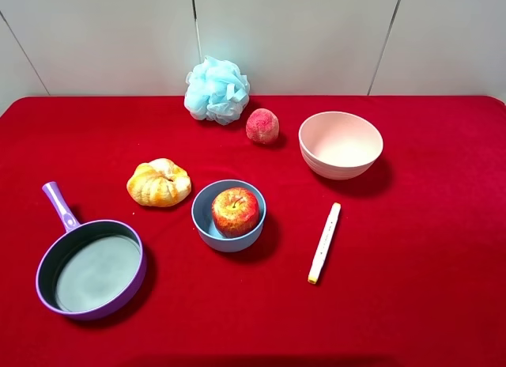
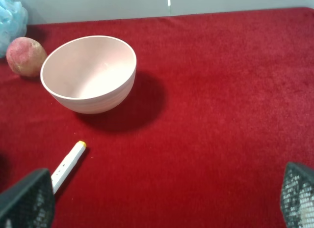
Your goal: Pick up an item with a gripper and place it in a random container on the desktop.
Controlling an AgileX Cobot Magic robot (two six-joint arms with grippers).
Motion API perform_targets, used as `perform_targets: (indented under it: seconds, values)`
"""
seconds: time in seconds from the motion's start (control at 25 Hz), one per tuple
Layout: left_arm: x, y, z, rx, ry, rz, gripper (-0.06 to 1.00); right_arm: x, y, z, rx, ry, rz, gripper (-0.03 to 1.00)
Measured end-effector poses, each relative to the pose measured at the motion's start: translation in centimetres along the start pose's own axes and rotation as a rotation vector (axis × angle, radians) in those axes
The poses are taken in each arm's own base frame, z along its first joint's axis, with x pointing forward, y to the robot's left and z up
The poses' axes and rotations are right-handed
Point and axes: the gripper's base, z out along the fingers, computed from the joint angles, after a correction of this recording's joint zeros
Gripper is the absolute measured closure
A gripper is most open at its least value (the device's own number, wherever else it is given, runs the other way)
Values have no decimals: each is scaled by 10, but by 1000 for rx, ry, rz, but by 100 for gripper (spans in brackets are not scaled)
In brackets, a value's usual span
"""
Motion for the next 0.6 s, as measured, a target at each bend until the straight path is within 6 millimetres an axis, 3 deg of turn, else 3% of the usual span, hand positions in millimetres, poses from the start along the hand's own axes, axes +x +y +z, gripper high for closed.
perform_targets:
  seconds: [0.6]
  values:
    - [0, 0, 0, 0, 0, 1, -5, 0, 0, 0, 0, 0, 0, 28]
